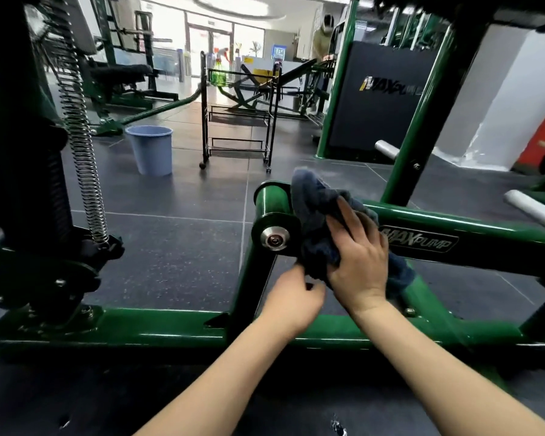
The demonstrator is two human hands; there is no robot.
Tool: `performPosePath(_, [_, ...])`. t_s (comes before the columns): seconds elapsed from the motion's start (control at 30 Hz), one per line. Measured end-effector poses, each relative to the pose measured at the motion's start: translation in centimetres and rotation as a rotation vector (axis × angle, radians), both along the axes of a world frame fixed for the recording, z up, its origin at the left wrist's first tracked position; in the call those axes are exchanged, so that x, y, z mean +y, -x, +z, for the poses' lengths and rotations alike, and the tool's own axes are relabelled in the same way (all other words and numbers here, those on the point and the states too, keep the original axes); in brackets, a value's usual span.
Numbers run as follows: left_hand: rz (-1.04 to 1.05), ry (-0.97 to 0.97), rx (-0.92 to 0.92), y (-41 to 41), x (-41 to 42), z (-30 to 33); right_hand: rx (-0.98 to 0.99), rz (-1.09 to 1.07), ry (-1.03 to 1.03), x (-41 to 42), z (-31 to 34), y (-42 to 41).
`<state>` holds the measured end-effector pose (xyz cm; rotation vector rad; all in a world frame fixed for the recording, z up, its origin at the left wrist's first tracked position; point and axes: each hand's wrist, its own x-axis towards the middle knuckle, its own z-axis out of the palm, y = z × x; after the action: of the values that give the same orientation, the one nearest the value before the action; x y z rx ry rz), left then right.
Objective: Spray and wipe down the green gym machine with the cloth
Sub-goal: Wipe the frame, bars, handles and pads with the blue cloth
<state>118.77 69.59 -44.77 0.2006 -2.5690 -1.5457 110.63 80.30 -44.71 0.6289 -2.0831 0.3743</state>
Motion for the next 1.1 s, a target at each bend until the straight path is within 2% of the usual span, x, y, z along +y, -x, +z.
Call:
performPosePath(0.17, [-0.108, -0.084, -0.055, -0.1, 0.1, -1.8, 0.098, -0.017, -0.084, 1.3, -2.1, 1.6])
performPosePath(0.27, [-0.153, -0.129, -0.064, 0.2, -0.2, -1.9, 0.032, -0.121, -0.125, 4.5, -3.4, 2.0])
performPosePath(0.4, [-0.2, -0.152, -0.07, 0.2, 0.3, -1.5, -0.05, -0.228, -0.062, 7.5, -4.6, 2.0])
performPosePath(0.5, [-0.226, -0.124, -0.042, 0.0, 0.5, -1.4, -0.049, -0.226, 0.049, 5.4, -4.2, 1.6])
performPosePath(0.7, [-0.148, -0.14, 0.0, 0.7, -0.5, -2.2, 0.099, -0.132, -0.015, -1.0, -2.7, 1.2])
performPosePath(0.8, [-0.177, -0.108, -0.041, 1.0, -0.6, -2.8, 0.041, -0.142, -0.11, 1.8, -3.7, 1.4])
performPosePath(1.0, [-0.274, -0.059, -0.056, 0.3, 3.3, -2.8, -0.106, -0.309, -0.185, 8.3, -4.6, 1.1])
performPosePath(1.1, [-0.314, 0.025, -0.011, -0.2, 3.9, -2.1, -0.085, -0.257, -0.155, 8.0, -3.5, 1.0])
